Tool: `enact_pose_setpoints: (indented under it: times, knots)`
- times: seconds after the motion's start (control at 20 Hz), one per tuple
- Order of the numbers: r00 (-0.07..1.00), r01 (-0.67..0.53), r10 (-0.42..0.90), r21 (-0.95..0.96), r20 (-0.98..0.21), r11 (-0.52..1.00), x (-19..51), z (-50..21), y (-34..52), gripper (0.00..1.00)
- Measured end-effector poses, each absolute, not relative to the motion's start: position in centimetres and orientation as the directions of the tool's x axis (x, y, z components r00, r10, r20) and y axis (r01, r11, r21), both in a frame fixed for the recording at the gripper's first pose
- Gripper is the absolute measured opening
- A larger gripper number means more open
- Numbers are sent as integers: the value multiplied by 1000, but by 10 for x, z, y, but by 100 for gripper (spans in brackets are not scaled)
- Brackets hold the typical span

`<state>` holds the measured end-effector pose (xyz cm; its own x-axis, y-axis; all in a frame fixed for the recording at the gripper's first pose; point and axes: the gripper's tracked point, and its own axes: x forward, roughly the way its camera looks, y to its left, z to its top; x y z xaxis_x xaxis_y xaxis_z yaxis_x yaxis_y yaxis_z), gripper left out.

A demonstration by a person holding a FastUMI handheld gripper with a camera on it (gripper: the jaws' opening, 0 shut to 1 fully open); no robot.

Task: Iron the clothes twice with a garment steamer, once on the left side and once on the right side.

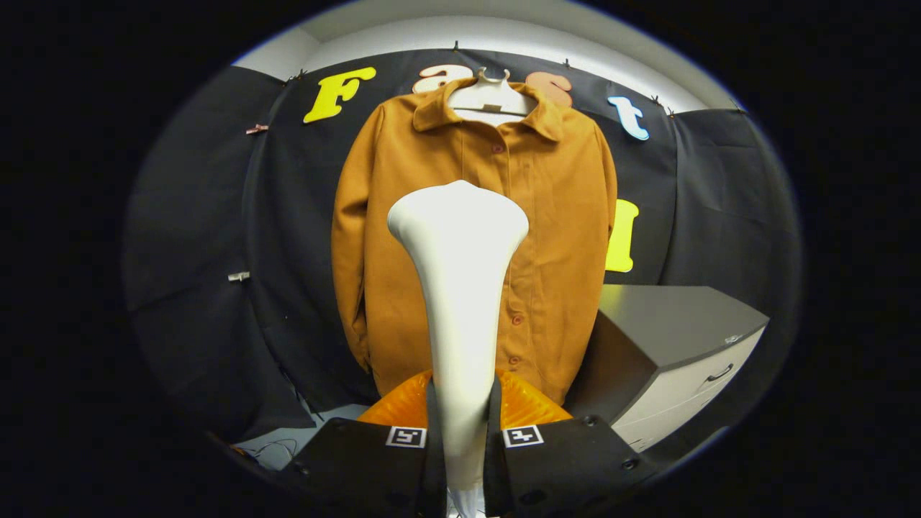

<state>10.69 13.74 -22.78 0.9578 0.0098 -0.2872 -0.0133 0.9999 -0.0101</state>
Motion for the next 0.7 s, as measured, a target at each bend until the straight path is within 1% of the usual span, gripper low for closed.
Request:
enact_pose_setpoints:
  times: [0.15,0.4,0.7]
  knots:
    - [969,15,-13,6,-246,1000,100,-186,127,24]
    - [978,4,-6,-9,-207,1000,87,-124,120,24]
    - [984,-13,14,10,-175,1000,77,-72,118,24]
